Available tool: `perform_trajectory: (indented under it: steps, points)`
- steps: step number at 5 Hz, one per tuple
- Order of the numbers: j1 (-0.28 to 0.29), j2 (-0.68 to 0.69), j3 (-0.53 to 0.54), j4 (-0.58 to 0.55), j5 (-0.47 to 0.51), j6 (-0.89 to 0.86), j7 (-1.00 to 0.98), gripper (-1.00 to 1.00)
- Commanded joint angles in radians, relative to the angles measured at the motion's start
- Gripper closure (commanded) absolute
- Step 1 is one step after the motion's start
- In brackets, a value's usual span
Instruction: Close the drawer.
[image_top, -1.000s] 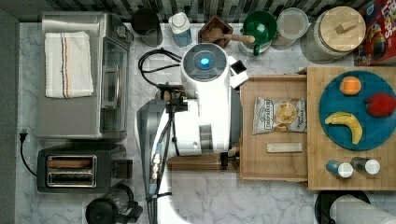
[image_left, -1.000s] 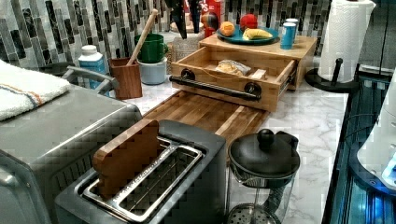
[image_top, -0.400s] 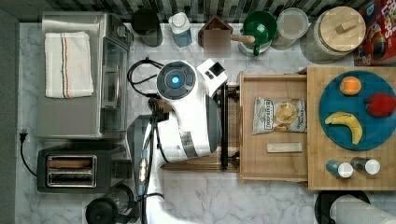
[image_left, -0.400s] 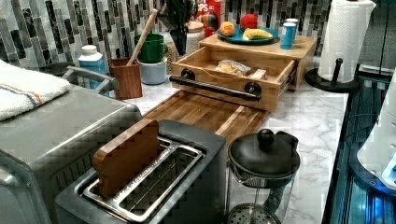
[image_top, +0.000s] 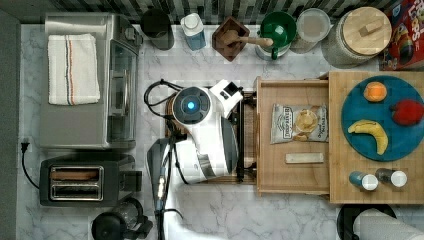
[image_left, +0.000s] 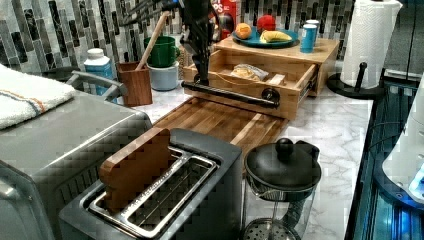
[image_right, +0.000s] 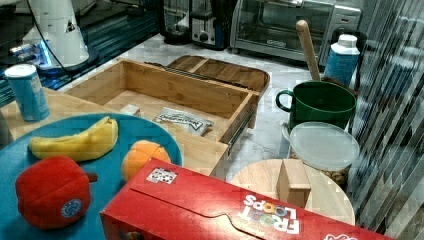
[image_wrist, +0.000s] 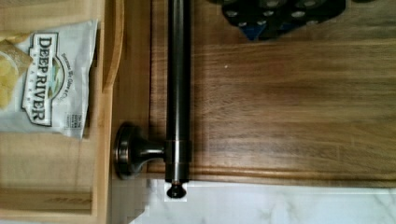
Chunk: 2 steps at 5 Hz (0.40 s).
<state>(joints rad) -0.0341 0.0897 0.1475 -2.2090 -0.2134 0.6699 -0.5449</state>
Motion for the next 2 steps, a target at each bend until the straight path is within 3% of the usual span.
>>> perform_trajectory:
  steps: [1,2]
  points:
    - [0.016,0.06,-0.008,-0.091,-0.067,0.133,0.053,1.0]
    - [0.006,0.064,-0.025,-0.103,-0.077,0.167,0.022,1.0]
